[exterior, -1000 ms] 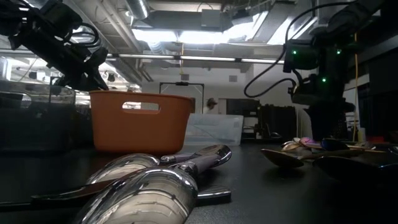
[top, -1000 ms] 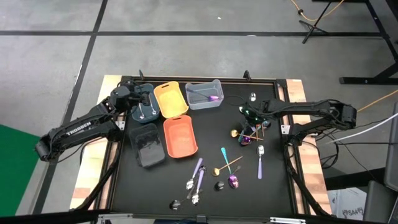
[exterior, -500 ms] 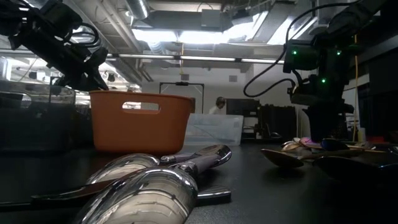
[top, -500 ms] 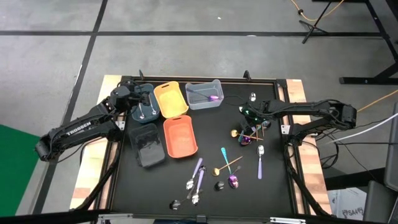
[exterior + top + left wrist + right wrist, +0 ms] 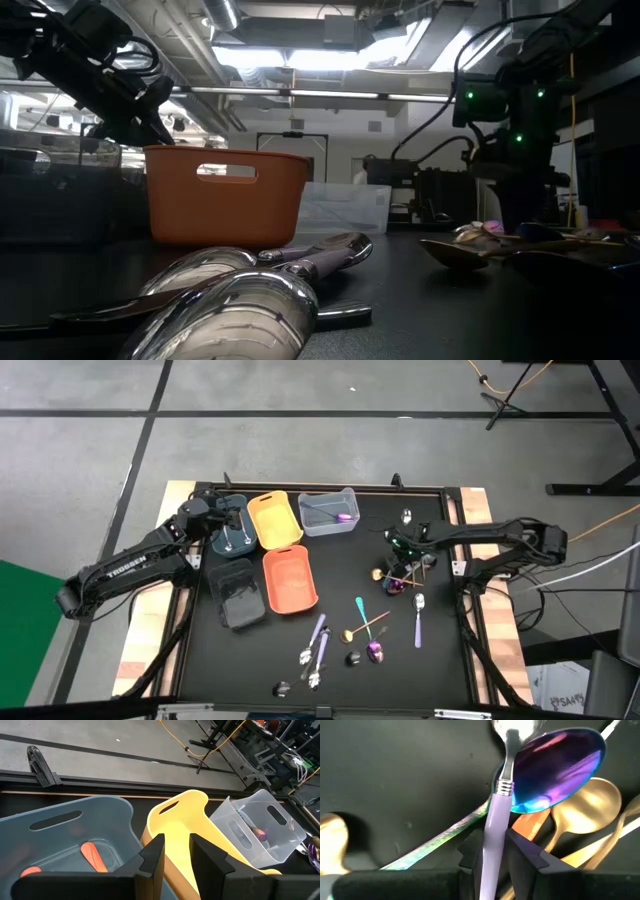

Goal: Sort silverware by color (type)
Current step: Put the purple spoon into the orange bin

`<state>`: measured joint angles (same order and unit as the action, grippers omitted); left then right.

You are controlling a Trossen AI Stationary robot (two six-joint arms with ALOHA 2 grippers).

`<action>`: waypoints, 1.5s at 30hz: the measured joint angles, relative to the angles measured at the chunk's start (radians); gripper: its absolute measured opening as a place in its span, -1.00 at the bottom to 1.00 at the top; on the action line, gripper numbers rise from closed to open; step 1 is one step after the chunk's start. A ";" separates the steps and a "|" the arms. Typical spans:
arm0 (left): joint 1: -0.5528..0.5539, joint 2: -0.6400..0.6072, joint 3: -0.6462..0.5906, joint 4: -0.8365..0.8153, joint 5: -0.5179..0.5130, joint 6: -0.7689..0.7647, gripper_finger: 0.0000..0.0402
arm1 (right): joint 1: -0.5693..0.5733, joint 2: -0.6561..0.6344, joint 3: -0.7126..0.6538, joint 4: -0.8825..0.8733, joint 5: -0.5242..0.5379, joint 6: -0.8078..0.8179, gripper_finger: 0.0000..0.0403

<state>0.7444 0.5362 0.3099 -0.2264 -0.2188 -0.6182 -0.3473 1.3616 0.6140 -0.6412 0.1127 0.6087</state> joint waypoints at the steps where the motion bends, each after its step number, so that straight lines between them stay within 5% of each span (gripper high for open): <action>1: 0.000 0.000 0.000 0.000 0.000 0.000 -0.58 | 0.000 0.014 0.001 0.002 0.000 0.000 -0.64; 45: 0.000 0.000 0.000 0.000 0.002 0.000 -0.58 | 0.001 0.066 0.106 -0.012 -0.096 -0.097 -0.83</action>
<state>0.7444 0.5362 0.3103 -0.2264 -0.2173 -0.6186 -0.3466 1.4281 0.7197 -0.6527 0.0172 0.5118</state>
